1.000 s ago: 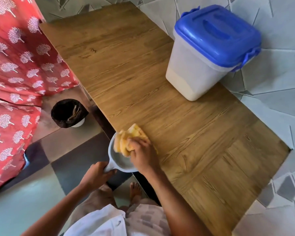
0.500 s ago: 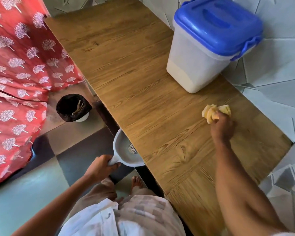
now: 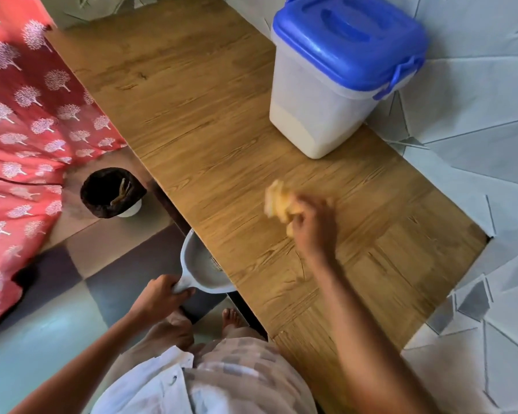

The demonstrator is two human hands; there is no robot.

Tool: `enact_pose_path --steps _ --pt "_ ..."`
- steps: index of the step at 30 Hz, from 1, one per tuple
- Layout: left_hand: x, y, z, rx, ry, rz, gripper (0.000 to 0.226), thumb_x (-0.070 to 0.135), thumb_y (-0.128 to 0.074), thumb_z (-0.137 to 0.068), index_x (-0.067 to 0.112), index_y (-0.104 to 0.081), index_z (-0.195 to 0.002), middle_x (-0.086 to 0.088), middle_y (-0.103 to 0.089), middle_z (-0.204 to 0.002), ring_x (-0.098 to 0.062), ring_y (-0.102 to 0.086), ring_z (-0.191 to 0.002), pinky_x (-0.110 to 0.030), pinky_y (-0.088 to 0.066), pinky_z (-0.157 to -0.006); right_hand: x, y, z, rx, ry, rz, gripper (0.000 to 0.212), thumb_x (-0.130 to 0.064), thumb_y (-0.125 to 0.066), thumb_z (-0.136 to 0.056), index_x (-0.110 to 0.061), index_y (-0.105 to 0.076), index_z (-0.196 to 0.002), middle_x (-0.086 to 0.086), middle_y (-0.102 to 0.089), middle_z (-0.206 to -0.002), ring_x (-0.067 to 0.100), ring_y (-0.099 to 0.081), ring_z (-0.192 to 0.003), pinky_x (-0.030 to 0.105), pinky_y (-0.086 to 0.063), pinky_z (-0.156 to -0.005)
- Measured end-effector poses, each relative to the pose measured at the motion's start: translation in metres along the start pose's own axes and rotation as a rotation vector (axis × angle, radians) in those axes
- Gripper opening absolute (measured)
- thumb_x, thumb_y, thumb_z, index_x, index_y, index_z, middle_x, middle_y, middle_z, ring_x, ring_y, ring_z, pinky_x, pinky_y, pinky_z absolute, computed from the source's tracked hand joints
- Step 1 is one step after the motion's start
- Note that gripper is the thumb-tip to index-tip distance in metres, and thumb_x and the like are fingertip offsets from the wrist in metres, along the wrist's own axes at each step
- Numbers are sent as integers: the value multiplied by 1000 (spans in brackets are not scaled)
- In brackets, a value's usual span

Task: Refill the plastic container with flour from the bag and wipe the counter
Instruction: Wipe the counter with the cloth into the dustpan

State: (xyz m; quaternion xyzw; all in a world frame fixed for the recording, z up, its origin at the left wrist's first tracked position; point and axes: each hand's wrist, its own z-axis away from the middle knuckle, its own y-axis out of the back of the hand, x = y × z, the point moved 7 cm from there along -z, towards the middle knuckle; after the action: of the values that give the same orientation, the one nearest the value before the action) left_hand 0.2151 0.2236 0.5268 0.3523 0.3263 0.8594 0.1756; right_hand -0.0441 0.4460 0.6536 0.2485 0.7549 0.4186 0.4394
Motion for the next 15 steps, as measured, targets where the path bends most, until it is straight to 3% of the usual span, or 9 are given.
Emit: enact_pose_path --steps 2,5,9,12,15 --pt "-2 0 -1 0 1 0 34 34 -75 -85 28 -53 -60 3 -64 -63 -17 -57 -57 -32 -42 -56 54 24 -51 99 -163 134 30 -12 -66 -85 -21 -72 -114 6 -71 -117 32 -52 -102 37 -44 -73" --pt "-1 0 1 -3 -4 -14 32 35 -75 -85 27 -55 -62 1 -65 -64 -20 -60 -59 -34 -44 -57 136 41 -105 110 -348 262 24 -22 -57 -96 -16 -70 -117 17 -69 -119 41 -56 -109 42 -46 -80" --pt "1 -2 4 -3 10 -27 33 34 -75 -86 26 -54 -62 1 -64 -65 -22 -59 -60 -35 -45 -58 198 31 -84 57 -554 283 26 -24 -49 -98 -12 -70 -108 23 -69 -111 45 -62 -105 50 -50 -88" --pt "-2 -7 5 -15 14 -26 31 36 -75 -85 28 -55 -62 3 -65 -65 -21 -60 -60 -36 -47 -59 161 4 -30 33 -464 309 32 -18 -57 -83 -18 -69 -113 18 -69 -112 44 -60 -99 48 -51 -88" --pt "-3 -9 5 -20 -1 -12 24 36 -75 -85 29 -61 -67 3 -68 -68 -21 -64 -62 -38 -50 -60 78 -23 34 28 -295 141 41 -20 -60 -77 -21 -69 -117 6 -69 -123 37 -54 -100 41 -49 -78"
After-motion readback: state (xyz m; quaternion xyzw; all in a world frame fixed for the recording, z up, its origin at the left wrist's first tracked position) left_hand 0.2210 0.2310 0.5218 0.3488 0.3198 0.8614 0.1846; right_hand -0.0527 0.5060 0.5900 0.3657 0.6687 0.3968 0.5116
